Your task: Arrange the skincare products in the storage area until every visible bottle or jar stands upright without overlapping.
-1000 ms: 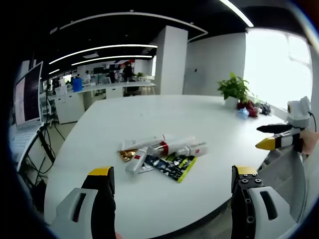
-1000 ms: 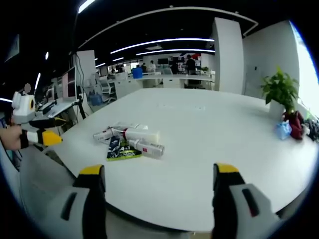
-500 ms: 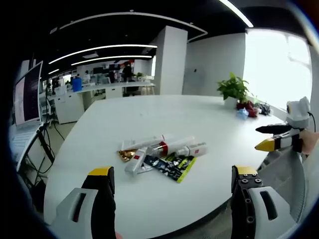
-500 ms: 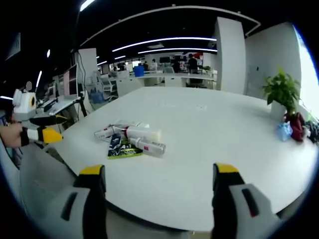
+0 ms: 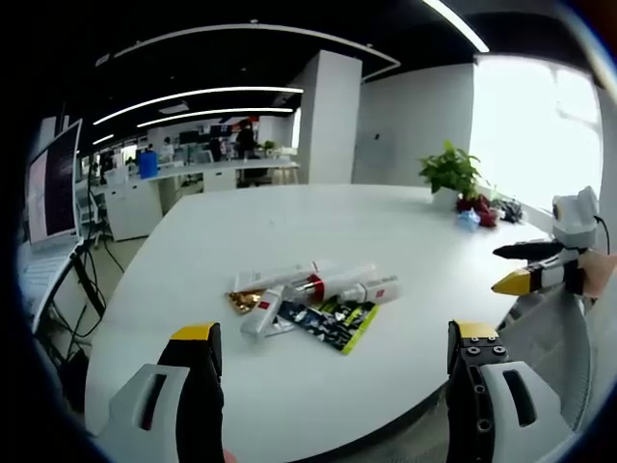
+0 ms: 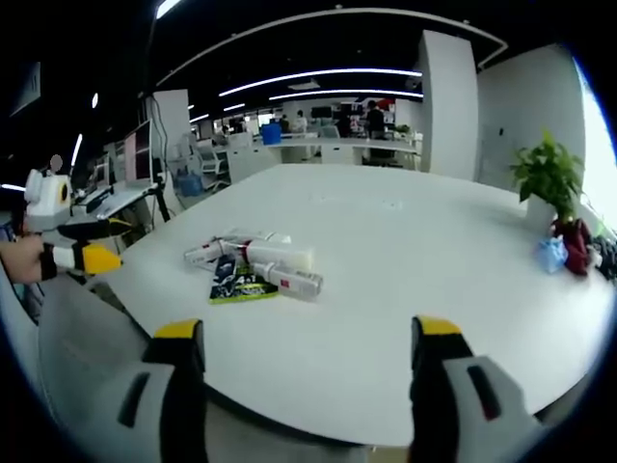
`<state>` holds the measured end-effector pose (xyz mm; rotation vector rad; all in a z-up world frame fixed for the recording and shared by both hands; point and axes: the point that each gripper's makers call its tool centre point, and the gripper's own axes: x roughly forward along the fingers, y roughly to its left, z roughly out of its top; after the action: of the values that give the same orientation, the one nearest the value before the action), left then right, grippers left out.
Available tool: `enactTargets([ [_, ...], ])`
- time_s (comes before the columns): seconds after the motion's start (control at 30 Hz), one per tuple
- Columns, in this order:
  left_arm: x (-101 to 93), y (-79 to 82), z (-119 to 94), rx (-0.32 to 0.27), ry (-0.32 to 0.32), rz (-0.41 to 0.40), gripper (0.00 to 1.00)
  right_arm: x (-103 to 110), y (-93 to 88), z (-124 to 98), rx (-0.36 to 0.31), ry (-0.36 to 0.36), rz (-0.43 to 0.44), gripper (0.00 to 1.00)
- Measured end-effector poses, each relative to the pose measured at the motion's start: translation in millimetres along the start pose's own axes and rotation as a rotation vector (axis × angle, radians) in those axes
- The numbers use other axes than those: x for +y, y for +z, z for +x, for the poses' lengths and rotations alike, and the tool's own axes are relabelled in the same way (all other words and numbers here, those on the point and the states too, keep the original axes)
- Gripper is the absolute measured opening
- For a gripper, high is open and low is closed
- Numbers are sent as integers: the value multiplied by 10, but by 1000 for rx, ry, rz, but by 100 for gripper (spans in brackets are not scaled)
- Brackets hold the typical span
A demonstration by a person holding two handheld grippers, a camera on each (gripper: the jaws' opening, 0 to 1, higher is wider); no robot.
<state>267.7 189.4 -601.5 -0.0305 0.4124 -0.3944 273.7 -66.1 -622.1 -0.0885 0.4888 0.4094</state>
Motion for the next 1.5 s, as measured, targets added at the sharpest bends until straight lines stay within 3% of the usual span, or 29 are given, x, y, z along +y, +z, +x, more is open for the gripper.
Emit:
enactTargets([
  [0.53, 20, 4, 20, 7, 15, 22, 96, 15, -14, 28, 22, 14, 6, 86],
  [0.77, 23, 23, 38, 1, 5, 18, 97, -88, 20, 12, 16, 3, 115, 84],
  [1.0, 11, 25, 49, 3, -6, 7, 97, -45, 89, 131, 28, 27, 70, 83],
  [1.23, 31, 30, 48, 0, -2, -6, 97, 111, 175, 328, 57, 119, -4, 81],
  [1.5, 57, 13, 52, 1, -4, -16, 96, 336, 406, 599, 65, 307, -44, 79],
])
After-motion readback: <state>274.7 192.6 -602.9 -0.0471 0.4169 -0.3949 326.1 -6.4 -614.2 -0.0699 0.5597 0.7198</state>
